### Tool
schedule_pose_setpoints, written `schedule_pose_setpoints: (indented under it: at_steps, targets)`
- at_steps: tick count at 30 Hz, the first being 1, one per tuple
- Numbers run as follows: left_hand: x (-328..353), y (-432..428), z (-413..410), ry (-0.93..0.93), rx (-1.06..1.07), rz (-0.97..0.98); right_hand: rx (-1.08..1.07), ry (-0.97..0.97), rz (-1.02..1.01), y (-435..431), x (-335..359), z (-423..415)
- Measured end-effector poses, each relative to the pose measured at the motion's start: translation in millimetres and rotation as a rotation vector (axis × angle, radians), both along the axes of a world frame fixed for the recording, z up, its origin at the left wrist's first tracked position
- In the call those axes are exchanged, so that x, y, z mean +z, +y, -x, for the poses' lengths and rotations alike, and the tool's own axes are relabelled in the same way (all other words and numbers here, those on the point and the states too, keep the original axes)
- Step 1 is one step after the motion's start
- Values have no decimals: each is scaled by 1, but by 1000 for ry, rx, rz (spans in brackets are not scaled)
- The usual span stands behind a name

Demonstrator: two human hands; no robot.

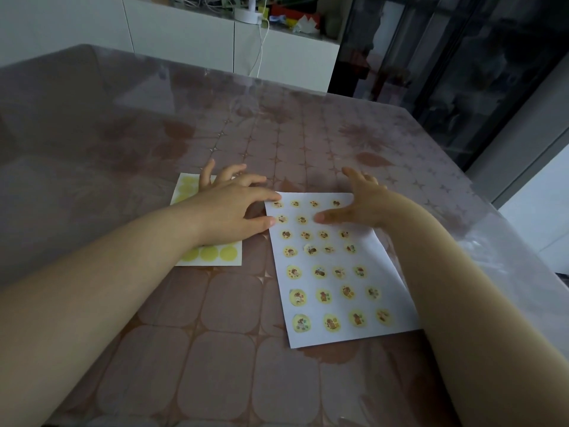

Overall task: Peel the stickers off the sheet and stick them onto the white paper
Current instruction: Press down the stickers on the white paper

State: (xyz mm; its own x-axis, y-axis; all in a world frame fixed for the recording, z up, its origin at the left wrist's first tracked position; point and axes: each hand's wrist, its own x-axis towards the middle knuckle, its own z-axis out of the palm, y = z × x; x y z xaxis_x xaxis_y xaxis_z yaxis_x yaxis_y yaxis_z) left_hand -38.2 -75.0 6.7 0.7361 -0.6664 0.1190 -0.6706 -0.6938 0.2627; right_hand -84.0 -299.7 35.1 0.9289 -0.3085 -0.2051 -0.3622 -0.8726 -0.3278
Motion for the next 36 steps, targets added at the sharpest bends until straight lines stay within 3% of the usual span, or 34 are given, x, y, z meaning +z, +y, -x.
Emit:
schedule_pose_setpoints:
  at_steps: [5,15,25,36]
  targets:
    - [0,1,0,-2,3,-5,-63,-46,-158,-17,6,2]
    - [0,0,0,-2,-2,-9,-67,22,-14,-22,4,4]
    - [1,0,1,-12,0,-20,-104,-142,-277,-12,18,9]
    - [1,-1,0,-16,5,-30,196,0,-11,47,0,7]
